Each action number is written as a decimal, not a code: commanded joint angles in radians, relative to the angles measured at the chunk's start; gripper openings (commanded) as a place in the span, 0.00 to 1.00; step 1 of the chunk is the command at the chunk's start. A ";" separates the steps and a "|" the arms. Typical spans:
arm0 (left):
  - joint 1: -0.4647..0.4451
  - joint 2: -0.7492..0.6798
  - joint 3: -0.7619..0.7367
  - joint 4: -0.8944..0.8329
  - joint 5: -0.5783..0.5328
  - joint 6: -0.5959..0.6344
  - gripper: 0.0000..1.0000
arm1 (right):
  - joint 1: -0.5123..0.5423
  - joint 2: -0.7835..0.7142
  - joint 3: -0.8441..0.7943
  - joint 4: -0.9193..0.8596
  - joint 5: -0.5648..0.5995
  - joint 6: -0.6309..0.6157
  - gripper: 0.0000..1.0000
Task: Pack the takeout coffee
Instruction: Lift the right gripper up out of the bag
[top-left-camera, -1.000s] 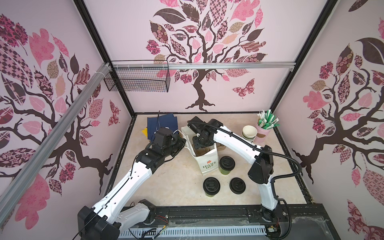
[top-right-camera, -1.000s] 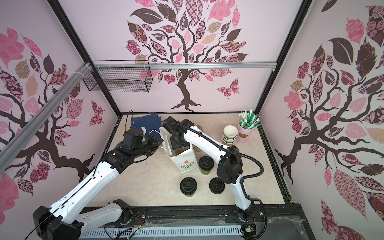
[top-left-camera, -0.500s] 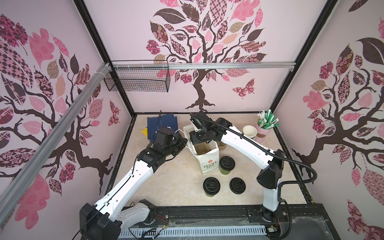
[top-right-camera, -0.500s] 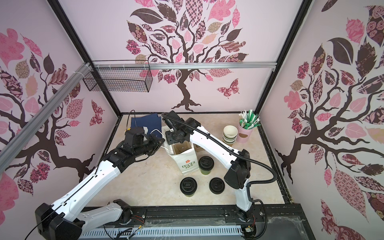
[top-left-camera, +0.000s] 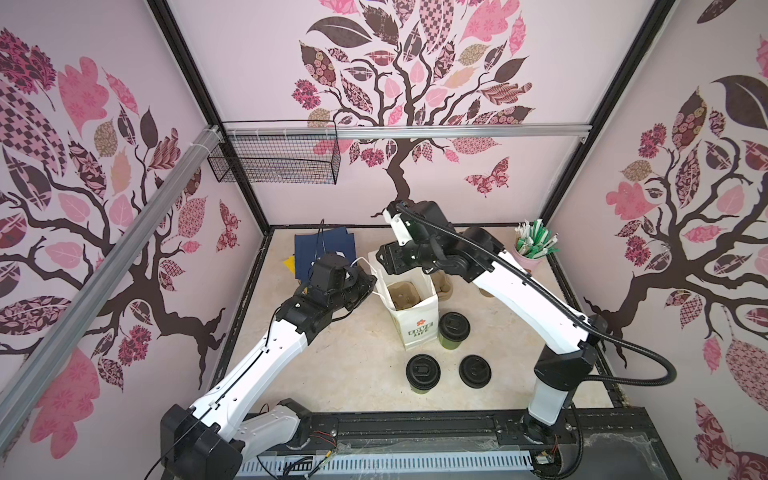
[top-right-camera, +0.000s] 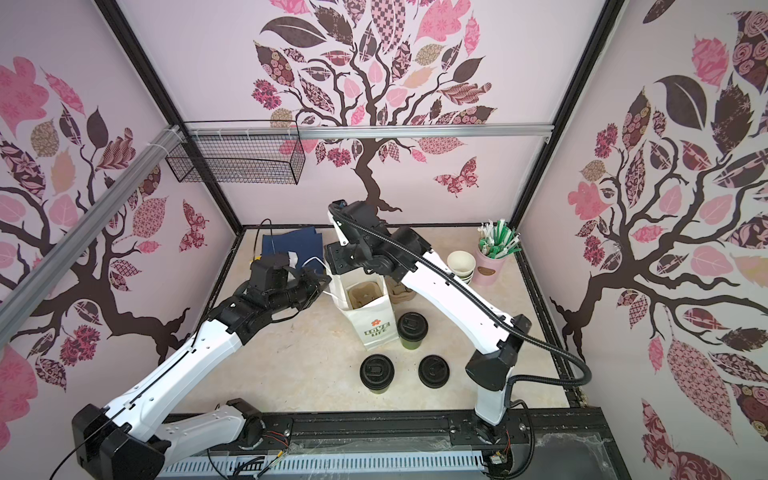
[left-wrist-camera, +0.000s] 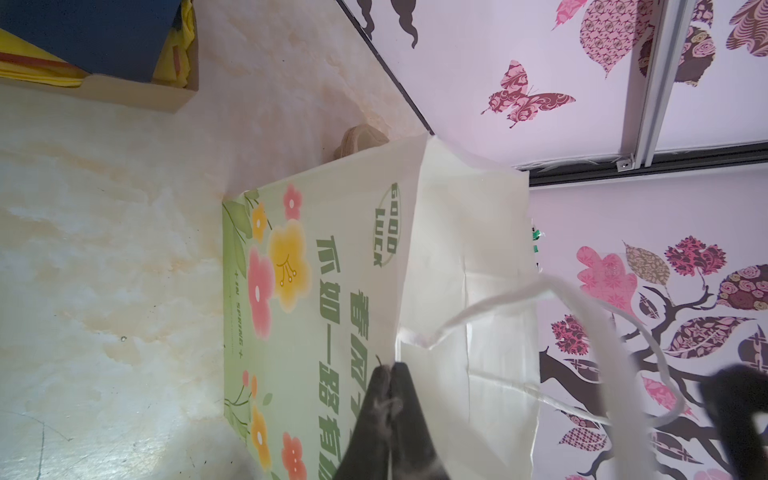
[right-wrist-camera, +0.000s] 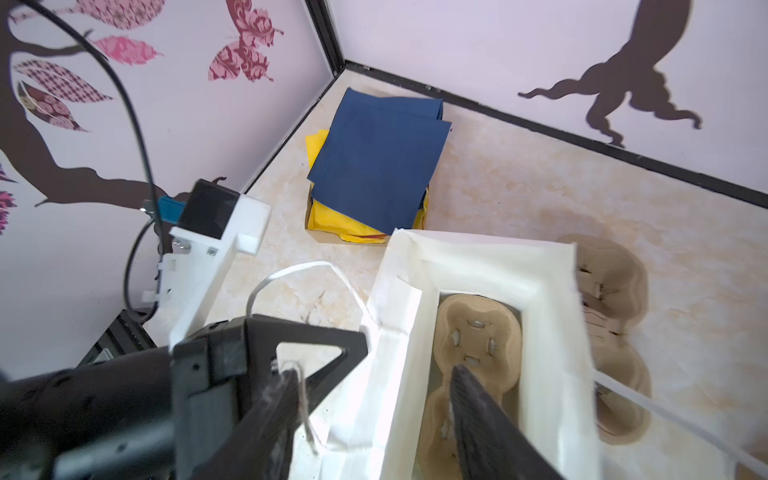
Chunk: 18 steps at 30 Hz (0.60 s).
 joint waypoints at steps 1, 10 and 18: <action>0.005 -0.005 0.001 0.022 0.011 0.015 0.18 | 0.001 -0.085 0.028 -0.147 0.115 -0.015 0.64; 0.035 -0.041 0.028 -0.005 0.052 0.087 0.50 | -0.140 0.001 0.058 -0.320 0.123 0.081 0.68; 0.040 -0.025 0.061 -0.025 0.066 0.111 0.46 | -0.167 0.087 0.054 -0.346 0.073 0.080 0.62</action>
